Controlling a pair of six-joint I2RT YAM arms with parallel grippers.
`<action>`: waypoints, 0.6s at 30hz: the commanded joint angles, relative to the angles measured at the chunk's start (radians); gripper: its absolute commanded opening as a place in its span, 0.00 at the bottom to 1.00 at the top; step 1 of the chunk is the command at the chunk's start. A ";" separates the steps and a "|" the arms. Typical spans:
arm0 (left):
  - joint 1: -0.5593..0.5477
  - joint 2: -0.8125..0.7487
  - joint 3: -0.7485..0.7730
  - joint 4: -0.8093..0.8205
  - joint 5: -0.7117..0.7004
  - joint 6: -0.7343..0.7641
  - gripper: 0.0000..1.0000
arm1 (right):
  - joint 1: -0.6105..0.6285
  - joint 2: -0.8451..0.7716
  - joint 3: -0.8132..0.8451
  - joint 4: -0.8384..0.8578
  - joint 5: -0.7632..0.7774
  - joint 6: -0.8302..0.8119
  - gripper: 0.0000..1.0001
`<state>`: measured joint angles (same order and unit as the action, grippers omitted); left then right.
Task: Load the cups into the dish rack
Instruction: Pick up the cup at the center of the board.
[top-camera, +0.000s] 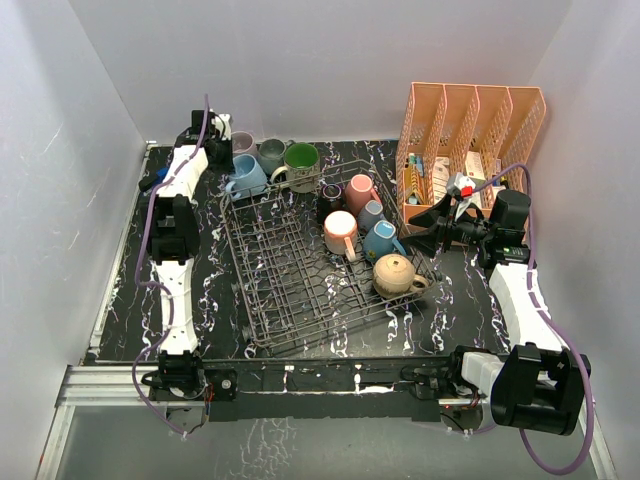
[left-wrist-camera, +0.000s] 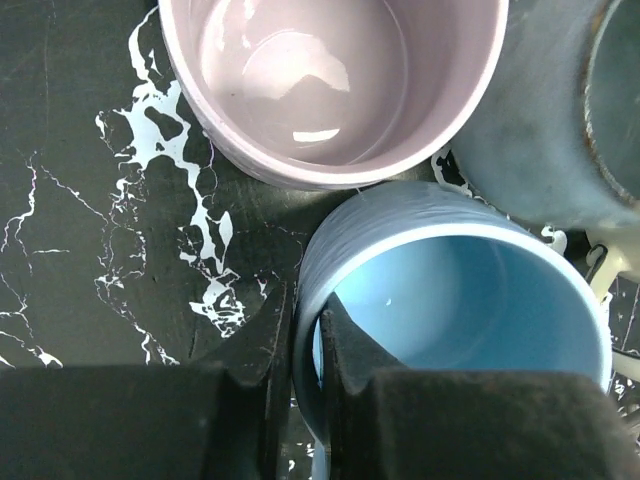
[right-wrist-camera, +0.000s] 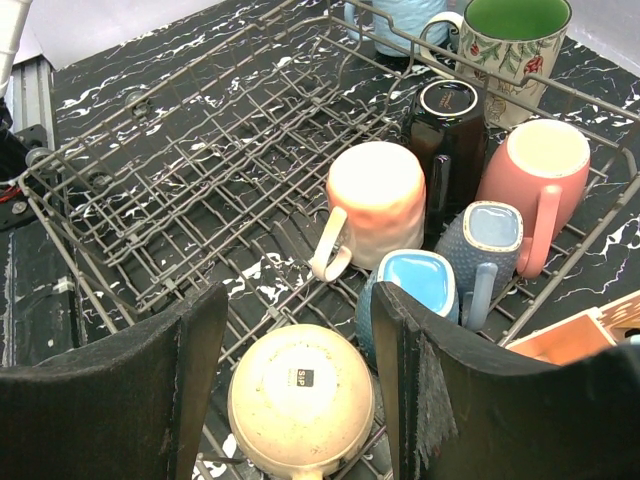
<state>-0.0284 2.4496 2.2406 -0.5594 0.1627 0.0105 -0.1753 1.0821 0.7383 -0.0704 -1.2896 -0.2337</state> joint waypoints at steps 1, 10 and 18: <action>0.016 -0.008 0.040 -0.022 0.032 -0.039 0.00 | -0.006 0.005 -0.002 0.051 -0.016 -0.001 0.62; 0.101 -0.191 -0.147 0.154 0.015 -0.147 0.00 | -0.007 0.017 -0.004 0.051 -0.027 -0.004 0.62; 0.186 -0.383 -0.370 0.336 -0.035 -0.288 0.00 | -0.007 0.025 -0.011 0.056 -0.042 -0.006 0.62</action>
<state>0.1104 2.2631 1.9209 -0.3862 0.1349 -0.1642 -0.1783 1.1034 0.7319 -0.0689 -1.3041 -0.2340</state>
